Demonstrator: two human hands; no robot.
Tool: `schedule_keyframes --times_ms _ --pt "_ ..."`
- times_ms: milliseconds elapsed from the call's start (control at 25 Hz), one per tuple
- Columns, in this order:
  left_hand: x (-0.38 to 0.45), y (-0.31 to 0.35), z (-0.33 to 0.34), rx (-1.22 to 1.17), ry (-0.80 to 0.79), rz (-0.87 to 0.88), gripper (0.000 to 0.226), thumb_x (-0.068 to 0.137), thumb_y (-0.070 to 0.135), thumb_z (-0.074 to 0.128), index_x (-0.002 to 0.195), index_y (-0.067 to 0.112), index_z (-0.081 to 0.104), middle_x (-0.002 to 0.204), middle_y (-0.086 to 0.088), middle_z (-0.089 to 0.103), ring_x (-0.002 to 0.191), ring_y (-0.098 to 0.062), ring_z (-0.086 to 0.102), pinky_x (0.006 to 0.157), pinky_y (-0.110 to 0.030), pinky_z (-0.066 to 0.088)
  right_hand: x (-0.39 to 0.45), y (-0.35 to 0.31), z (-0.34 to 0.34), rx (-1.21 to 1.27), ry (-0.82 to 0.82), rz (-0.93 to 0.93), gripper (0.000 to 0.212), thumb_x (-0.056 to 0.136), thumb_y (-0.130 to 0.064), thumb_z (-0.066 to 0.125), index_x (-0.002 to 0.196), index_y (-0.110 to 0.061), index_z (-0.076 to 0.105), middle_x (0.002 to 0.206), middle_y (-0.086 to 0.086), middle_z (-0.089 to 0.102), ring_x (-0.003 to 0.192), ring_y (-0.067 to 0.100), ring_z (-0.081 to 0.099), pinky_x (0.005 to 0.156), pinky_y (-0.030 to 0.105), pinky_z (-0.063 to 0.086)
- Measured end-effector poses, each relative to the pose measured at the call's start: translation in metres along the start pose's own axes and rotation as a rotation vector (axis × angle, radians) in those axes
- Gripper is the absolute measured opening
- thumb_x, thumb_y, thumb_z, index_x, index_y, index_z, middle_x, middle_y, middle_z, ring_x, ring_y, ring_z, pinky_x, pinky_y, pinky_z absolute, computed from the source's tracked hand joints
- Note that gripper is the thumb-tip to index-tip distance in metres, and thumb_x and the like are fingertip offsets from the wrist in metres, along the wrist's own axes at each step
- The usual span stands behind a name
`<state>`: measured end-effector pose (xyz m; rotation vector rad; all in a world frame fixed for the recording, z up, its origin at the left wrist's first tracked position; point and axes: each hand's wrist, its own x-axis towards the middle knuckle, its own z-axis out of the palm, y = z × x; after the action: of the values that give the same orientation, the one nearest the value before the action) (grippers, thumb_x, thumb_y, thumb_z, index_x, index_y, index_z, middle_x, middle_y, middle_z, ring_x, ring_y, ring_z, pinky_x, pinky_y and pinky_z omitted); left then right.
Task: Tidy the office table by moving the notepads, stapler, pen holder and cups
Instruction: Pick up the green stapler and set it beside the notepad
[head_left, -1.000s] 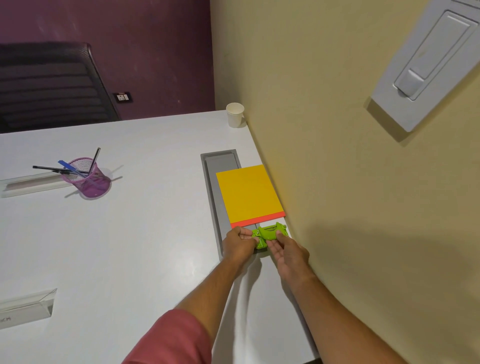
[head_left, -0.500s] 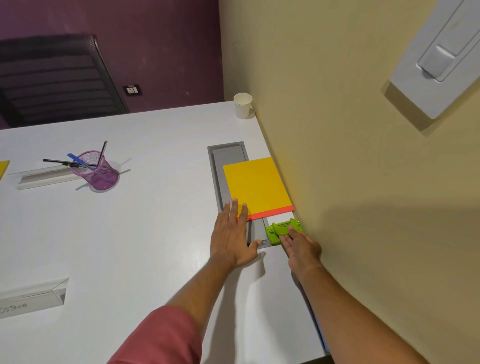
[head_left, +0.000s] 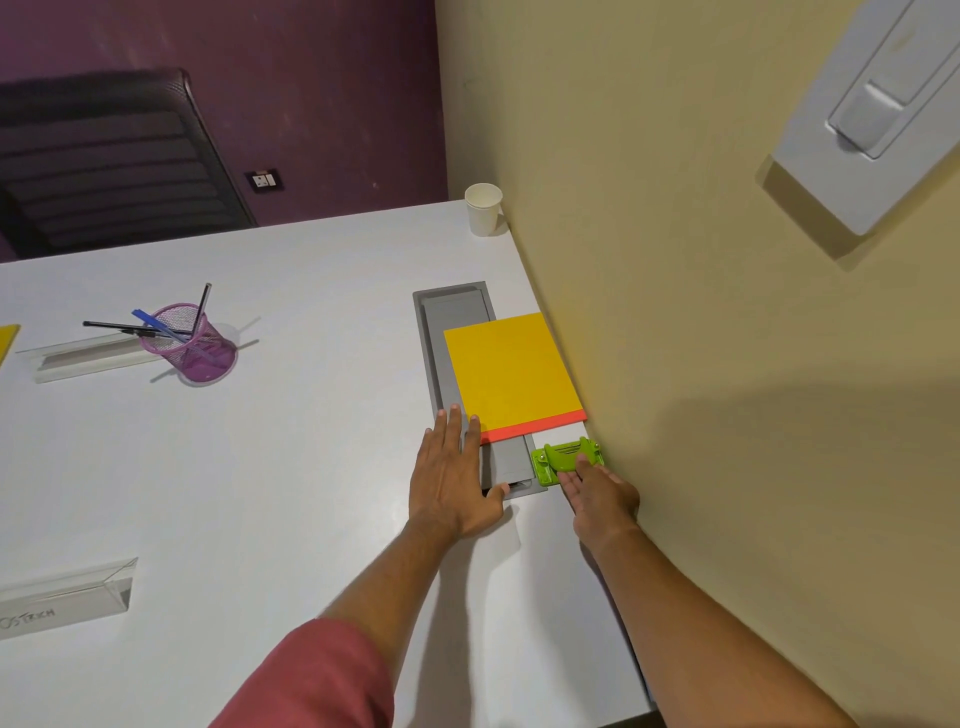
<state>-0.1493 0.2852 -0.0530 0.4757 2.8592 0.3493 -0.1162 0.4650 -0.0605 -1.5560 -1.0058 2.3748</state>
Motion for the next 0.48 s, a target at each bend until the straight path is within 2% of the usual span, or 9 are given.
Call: schedule_keyframes --times_ms 120,240,320,400,480 --pt "-0.002 0.001 -0.001 0.006 0.002 -0.003 0.102 0.083 0.069 0.045 0.157 0.016 -0.003 0.164 -0.013 -0.013 0.151 -0.028 -0.014 0.118 -0.038 -0.01 -0.001 0.001 0.0 -0.02 0.011 0.0 0.042 0.093 0.001 0.059 0.133 0.008 0.048 0.127 0.025 0.06 0.11 0.034 0.063 0.09 0.032 0.051" --pt "-0.005 0.0 -0.004 0.014 0.012 -0.009 0.101 0.083 0.068 0.045 0.157 0.016 -0.002 0.164 -0.013 -0.012 0.151 -0.028 -0.013 0.12 -0.039 -0.007 -0.001 0.003 -0.001 -0.098 0.051 0.027 0.027 0.094 -0.012 0.063 0.112 0.008 0.061 0.105 0.019 0.066 0.099 0.029 0.066 0.089 0.032 0.053" --pt "-0.008 -0.001 -0.008 0.028 0.022 -0.021 0.101 0.083 0.068 0.044 0.157 0.017 -0.002 0.164 -0.013 -0.012 0.151 -0.028 -0.013 0.121 -0.04 -0.005 -0.006 0.003 -0.001 -0.191 0.147 0.019 0.022 0.092 -0.021 0.062 0.091 0.001 0.066 0.088 0.015 0.066 0.08 0.025 0.068 0.075 0.032 0.056" --pt "-0.011 -0.003 -0.011 0.047 0.024 -0.031 0.1 0.084 0.069 0.042 0.156 0.017 -0.004 0.164 -0.013 -0.013 0.151 -0.029 -0.014 0.12 -0.04 -0.007 -0.015 0.002 0.0 -0.381 0.256 -0.081 0.028 0.088 -0.027 0.058 0.068 -0.007 0.063 0.069 0.012 0.065 0.057 0.024 0.062 0.052 0.03 0.047" --pt "-0.016 -0.004 -0.014 0.057 0.034 -0.045 0.1 0.085 0.069 0.041 0.156 0.017 -0.006 0.163 -0.013 -0.015 0.151 -0.029 -0.015 0.118 -0.04 -0.009 -0.027 0.001 0.004 -0.621 0.284 -0.273 0.037 0.088 -0.03 0.057 0.063 -0.004 0.06 0.067 0.019 0.066 0.057 0.029 0.059 0.051 0.028 0.039"
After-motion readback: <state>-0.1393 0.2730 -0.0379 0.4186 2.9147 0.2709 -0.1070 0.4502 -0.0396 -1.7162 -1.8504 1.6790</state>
